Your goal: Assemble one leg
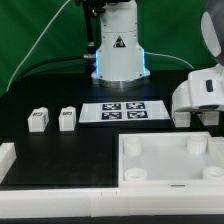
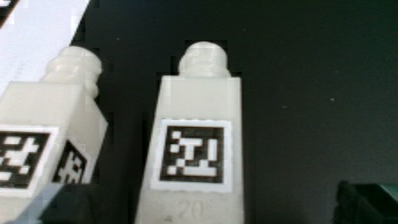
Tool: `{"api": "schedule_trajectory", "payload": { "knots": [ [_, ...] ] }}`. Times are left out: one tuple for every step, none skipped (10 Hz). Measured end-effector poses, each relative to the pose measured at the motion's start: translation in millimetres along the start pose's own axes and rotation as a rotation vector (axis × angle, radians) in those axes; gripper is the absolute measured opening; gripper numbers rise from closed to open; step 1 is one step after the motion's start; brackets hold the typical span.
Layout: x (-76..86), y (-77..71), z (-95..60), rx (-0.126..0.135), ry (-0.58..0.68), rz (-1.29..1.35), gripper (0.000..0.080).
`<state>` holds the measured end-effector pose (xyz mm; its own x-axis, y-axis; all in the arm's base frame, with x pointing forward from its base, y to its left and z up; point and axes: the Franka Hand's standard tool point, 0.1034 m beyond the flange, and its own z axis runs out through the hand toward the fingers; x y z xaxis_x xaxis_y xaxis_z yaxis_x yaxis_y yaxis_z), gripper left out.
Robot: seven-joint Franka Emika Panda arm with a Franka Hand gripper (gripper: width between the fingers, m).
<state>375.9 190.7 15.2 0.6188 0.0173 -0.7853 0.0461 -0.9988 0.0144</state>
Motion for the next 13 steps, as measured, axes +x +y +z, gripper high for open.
{"api": "schedule_trajectory", "payload": {
  "knots": [
    [2.0,-0.2,2.4,0.001,0.0,0.0,0.0649],
    [3.8,-0.6,4.4,0.003,0.003,0.001,0.0649],
    [4.2,-0.8,6.2,0.002,0.001,0.0,0.0649],
    [4.5,-1.1,7.2,0.001,0.0,0.0,0.0649],
    [4.7,-1.2,7.9,0.002,0.002,0.0,0.0649],
    [6.0,-1.0,8.9,0.004,0.008,0.0,0.0649],
    [6.8,-0.6,9.7,0.005,0.011,0.001,0.0649],
    [6.9,-0.2,9.7,0.006,0.011,0.002,0.0649],
    [6.9,-0.1,9.7,0.006,0.011,0.002,0.052],
    [6.9,-0.2,9.6,0.006,0.011,0.002,0.0384],
    [6.9,-0.2,9.6,0.006,0.011,0.002,0.0384],
    [7.1,0.1,9.2,0.006,0.011,0.003,0.0291],
    [7.3,0.6,9.1,0.007,0.011,0.004,0.0291]
  ]
}}
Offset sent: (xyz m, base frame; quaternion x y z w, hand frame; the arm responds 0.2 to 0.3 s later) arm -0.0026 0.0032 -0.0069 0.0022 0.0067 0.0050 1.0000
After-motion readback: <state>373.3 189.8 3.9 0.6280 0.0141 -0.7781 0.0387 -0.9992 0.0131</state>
